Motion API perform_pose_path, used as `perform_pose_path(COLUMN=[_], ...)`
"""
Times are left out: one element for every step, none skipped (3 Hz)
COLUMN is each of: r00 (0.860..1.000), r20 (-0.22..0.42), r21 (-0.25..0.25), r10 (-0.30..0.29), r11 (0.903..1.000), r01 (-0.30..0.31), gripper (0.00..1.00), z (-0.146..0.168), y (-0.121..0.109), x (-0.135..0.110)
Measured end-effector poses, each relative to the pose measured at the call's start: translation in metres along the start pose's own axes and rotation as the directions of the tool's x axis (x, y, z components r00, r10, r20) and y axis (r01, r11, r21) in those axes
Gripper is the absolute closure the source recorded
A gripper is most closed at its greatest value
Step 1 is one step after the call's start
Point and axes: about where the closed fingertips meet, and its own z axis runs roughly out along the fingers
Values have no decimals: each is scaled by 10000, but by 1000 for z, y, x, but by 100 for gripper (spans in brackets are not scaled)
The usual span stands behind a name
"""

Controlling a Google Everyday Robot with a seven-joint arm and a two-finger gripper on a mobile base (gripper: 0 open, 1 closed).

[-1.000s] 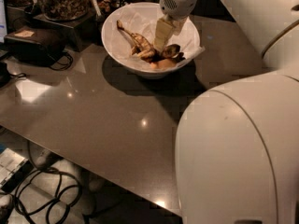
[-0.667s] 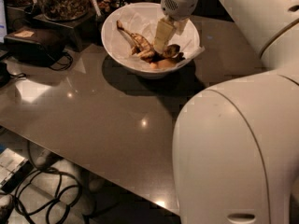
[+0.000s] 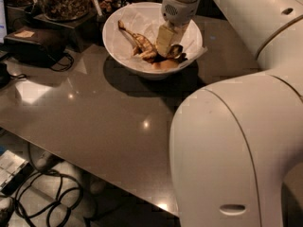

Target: Pick banana from white bowl

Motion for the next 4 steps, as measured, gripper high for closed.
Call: perform_pose_path(r00=[10000, 9999, 9997, 9997], r20=[-47, -136, -214, -211], r21=[-57, -345, -585, -581], r10=[26, -36, -121, -114], r11=[10000, 9994, 9982, 9983], r01=[-27, 31, 108, 101], gripper=[50, 50, 52, 64], z=[3, 12, 20, 18], y=[0, 5, 9, 9], x=[0, -3, -6, -6])
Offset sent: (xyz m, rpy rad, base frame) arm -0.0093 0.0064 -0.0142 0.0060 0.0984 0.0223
